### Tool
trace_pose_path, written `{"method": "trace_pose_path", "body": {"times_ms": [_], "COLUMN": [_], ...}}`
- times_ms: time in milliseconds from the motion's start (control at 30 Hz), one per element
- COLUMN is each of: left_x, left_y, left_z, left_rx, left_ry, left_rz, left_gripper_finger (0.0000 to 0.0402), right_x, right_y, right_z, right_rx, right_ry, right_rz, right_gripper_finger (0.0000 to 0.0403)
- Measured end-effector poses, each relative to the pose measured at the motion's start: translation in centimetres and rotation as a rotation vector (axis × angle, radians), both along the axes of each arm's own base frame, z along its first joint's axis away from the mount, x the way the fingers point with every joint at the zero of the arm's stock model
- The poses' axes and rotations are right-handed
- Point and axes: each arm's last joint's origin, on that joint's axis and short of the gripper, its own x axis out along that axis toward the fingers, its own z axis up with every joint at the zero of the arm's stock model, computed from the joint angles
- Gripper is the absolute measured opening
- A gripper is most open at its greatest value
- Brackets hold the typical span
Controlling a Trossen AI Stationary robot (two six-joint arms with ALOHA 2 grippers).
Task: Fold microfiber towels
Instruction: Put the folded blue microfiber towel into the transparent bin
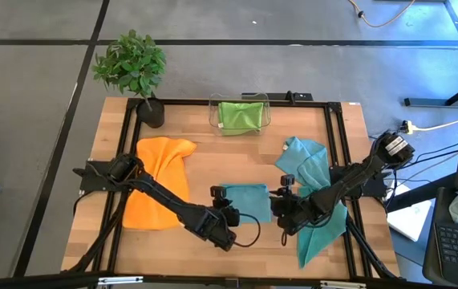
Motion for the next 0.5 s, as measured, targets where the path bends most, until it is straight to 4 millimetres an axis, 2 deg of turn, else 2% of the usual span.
{"method": "trace_pose_path", "body": {"times_ms": [233, 500], "left_x": [1.7, 2.5], "left_y": [-0.1, 0.4], "left_z": [-0.4, -0.1], "left_rx": [0.013, 0.0], "left_ry": [-0.109, -0.134], "left_rz": [-0.129, -0.16], "left_gripper_finger": [0.0086, 0.0086], "right_x": [0.3, 1.8], "right_y": [-1.4, -2.6], "right_z": [0.8, 1.1], "right_rx": [0.095, 0.243], "right_ry": [-0.076, -0.099], "right_rz": [0.093, 0.257], "right_gripper_finger": [0.0092, 0.0092]}}
